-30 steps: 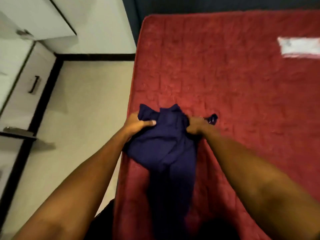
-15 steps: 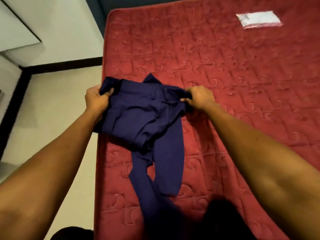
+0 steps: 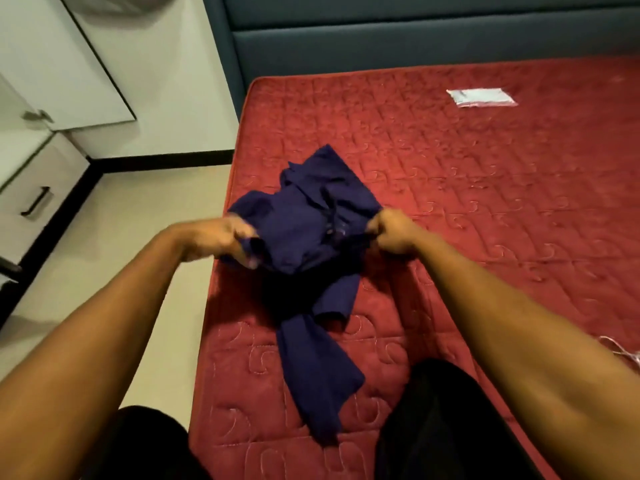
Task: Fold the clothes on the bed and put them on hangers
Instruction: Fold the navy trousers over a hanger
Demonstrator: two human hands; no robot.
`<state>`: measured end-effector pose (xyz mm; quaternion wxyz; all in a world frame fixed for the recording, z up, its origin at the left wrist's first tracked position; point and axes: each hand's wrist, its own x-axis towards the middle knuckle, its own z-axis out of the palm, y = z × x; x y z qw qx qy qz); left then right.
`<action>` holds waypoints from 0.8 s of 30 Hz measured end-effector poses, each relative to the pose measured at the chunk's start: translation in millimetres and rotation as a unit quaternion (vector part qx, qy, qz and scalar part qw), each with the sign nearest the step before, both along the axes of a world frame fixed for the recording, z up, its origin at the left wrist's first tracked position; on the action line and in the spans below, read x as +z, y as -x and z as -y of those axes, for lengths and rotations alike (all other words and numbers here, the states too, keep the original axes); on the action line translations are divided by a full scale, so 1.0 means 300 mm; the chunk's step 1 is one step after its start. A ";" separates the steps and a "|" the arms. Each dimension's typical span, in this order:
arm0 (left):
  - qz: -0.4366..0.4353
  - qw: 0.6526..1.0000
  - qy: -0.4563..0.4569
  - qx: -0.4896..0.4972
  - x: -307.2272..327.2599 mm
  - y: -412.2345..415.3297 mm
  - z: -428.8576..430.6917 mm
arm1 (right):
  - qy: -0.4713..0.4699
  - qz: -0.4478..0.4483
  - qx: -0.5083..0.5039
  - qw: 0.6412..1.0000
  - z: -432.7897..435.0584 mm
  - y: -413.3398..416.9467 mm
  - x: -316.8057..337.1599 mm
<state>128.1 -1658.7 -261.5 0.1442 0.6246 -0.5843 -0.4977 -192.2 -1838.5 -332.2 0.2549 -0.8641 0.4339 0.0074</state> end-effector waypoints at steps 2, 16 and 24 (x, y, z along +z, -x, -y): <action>0.126 0.978 -0.119 -0.120 -0.091 0.021 -0.077 | -0.059 -0.091 0.066 0.992 -0.101 0.045 -0.054; 0.300 0.923 0.240 -0.003 -0.400 0.453 -0.213 | 0.110 -0.014 0.147 0.983 -0.365 0.025 -0.107; 0.379 0.845 0.375 0.034 -0.484 0.585 -0.150 | 0.088 -0.040 0.117 0.988 -0.304 0.092 -0.117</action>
